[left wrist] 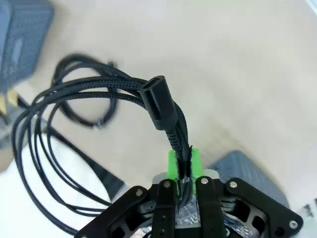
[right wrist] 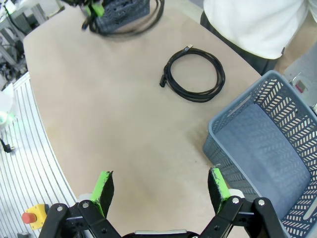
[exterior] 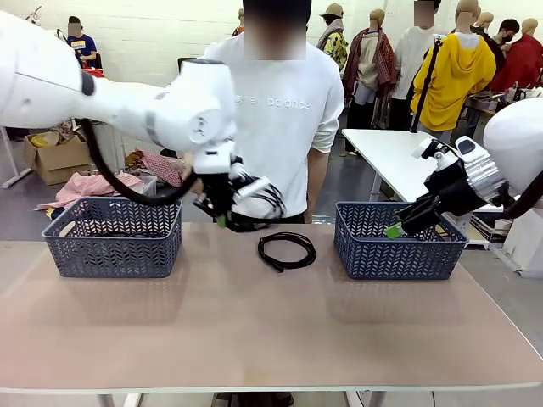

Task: Organize the cables according to human instructions.
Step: Pick up a bundle of cables and place it in the basket indicated by the human.

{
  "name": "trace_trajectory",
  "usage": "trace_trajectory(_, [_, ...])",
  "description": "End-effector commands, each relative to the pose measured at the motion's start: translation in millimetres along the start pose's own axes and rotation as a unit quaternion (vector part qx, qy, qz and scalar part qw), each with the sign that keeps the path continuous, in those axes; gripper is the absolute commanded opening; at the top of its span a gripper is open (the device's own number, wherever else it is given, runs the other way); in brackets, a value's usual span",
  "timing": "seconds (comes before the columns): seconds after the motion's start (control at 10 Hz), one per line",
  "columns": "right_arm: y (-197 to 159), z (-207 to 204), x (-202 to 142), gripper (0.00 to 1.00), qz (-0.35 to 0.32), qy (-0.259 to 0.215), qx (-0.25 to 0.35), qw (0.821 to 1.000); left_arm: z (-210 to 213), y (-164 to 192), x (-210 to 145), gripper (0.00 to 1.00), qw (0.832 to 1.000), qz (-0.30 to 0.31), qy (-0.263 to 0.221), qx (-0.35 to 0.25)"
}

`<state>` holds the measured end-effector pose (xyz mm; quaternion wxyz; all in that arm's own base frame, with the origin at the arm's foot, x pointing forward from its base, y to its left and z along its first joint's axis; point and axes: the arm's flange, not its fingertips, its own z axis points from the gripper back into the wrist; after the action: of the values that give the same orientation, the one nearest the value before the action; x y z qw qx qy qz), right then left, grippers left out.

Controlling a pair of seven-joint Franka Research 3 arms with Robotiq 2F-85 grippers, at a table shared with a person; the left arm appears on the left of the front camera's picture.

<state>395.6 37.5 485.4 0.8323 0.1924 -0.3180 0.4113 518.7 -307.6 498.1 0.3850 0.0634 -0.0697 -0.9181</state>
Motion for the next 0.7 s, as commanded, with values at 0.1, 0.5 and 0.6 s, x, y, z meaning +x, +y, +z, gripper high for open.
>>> trace_trajectory(0.1, [-3, -1, -1, 1.0, 0.009, -0.014, 0.008, 1.0, 18, -35, -61, 0.0, 0.994, 0.113, 0.005, 0.008])
trace_trajectory(0.5, [-3, -1, -1, 1.0, 0.009, -0.014, 0.008, 1.0, 18, -67, -128, 0.0, 0.975, 0.222, -0.009, 0.006])
trace_trajectory(0.6, [-3, -1, -1, 1.0, 0.009, -0.014, 0.008, 1.0, 18, -72, -130, 0.0, 0.967, 0.253, -0.008, 0.009])
